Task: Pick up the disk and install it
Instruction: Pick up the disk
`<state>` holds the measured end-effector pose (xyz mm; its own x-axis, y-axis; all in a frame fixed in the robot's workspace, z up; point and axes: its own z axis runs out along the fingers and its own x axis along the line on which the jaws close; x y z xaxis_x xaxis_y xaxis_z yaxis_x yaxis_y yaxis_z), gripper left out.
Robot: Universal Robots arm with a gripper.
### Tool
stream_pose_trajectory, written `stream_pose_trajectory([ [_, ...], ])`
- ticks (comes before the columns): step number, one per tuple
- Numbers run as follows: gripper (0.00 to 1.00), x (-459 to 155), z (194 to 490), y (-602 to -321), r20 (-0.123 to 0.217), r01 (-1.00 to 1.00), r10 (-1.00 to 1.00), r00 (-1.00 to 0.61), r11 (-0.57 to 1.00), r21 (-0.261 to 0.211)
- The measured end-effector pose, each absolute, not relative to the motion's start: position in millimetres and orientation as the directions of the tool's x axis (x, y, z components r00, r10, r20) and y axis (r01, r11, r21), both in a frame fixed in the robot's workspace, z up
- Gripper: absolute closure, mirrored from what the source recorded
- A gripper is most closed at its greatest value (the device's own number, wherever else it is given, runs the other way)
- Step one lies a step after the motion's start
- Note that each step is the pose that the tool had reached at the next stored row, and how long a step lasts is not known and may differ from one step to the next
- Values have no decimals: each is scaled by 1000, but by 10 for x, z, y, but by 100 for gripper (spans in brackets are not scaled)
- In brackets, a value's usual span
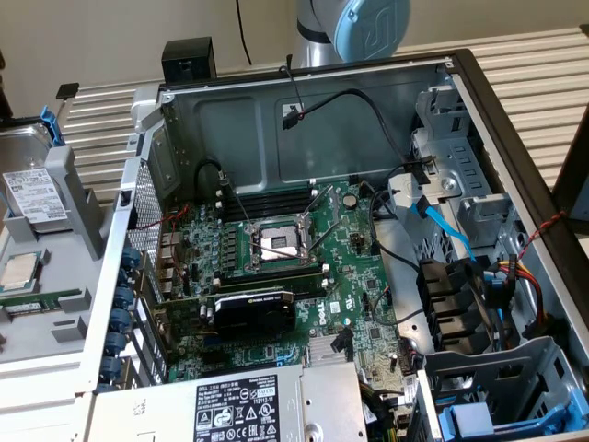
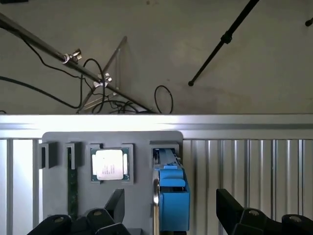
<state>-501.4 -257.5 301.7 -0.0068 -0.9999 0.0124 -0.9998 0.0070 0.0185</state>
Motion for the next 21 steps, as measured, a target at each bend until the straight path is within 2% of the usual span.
stream_pose_trajectory([
  [21, 17, -5014, 2893, -2577, 11, -999, -999, 33, -32, 22],
])
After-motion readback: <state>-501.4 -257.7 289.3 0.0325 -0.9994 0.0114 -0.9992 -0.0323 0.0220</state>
